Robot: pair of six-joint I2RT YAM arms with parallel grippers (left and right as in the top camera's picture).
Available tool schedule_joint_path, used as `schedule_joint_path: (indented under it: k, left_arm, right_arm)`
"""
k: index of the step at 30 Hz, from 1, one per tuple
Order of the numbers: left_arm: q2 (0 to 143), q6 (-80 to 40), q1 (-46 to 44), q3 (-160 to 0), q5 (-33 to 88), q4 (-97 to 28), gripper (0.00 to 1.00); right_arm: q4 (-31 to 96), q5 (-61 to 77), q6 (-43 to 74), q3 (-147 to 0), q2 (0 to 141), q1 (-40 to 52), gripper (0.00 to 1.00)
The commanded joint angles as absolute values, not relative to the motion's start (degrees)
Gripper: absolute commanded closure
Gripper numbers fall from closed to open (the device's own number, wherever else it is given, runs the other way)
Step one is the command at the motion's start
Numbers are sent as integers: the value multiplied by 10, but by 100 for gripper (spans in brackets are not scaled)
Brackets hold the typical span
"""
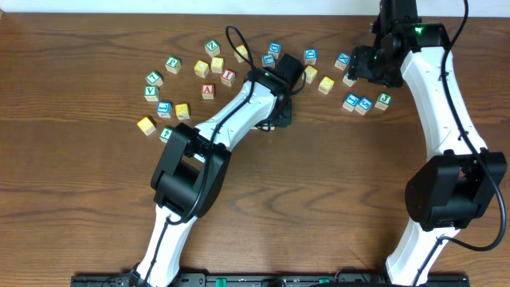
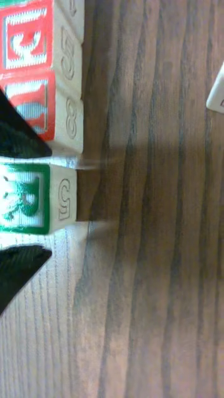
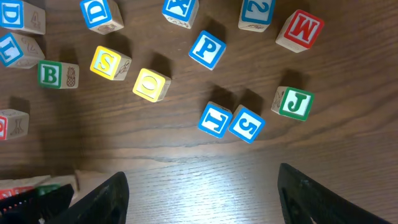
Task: Spell out NEURIPS
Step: 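Carry the green R block and set it right of the U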
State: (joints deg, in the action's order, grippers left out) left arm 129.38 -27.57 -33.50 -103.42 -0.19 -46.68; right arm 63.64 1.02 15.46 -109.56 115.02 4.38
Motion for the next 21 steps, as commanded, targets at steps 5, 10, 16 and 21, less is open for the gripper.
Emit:
schedule_joint_path:
  k: [5, 10, 16, 21]
  left_arm:
    - [1302, -282, -334, -1028, -13, -469, 54]
    - [1302, -282, -334, -1028, -13, -468, 54]
    - [1300, -282, -334, -1032, -11, -467, 54]
    - [1284, -282, -334, -1038, -4, -477, 54]
  right_arm:
    - [639, 4, 158, -1104, 1149, 44, 29]
    - [639, 4, 158, -1104, 1149, 44, 29]
    - [637, 4, 158, -1104, 1149, 44, 28]
    - [635, 4, 158, -1104, 1149, 44, 28]
